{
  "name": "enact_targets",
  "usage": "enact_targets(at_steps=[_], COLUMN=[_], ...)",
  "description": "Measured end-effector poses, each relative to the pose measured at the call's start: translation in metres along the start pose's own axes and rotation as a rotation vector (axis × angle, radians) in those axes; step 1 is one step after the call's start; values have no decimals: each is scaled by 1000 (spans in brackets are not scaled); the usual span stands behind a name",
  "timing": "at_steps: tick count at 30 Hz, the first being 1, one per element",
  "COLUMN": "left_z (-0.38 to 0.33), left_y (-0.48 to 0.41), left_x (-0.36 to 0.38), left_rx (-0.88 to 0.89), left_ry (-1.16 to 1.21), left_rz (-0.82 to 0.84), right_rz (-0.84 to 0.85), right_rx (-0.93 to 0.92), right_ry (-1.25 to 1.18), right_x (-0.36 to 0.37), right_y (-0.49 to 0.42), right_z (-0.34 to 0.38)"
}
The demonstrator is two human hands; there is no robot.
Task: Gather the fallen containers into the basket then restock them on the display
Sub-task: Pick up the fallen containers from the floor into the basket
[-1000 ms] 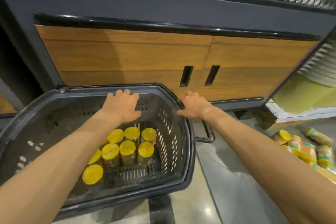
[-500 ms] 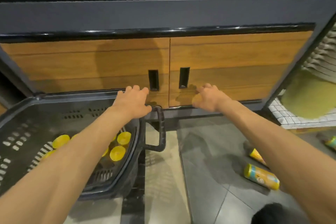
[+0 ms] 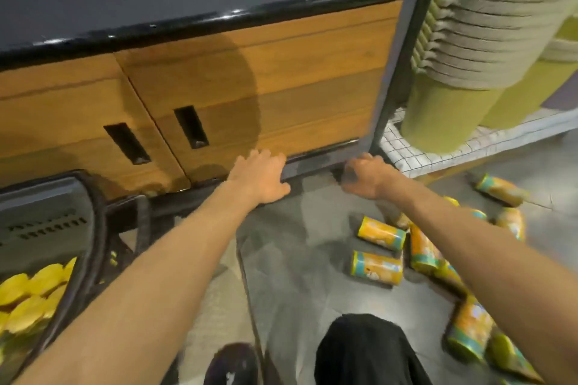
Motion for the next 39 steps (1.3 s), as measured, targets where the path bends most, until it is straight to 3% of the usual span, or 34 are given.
enact_targets(at_steps=[8, 12, 15, 20, 31, 39], left_z=[-161, -213, -229, -273, -314, -304], left_y=[-67, -77, -82, -95, -122, -131], left_x=[60, 82, 79, 72, 190, 264], left_rx=[367, 486, 487, 539, 608, 567], left_ry=[-73, -123, -164, -83, -124, -84], left_rz=[138, 199, 255, 194, 318, 398], right_rz=[11, 98, 88, -53, 147, 61], right_rx=[302, 450, 527, 659, 749, 925], right_ry=[-141, -113, -116, -176, -324, -478], right_x=[51, 66, 42, 26, 188, 263], right_y=[50, 95, 130, 174, 170, 183], right_z=[-138, -190, -218, -270, -302, -317])
Point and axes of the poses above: each hand's wrist, its own y-axis away from the middle knuckle, its own x-axis out of the palm, z = x × y, the point moved 7 cm from there along -y, towards the middle knuckle, and after that the axes turned 1 degree about x, right-handed, at the moved point
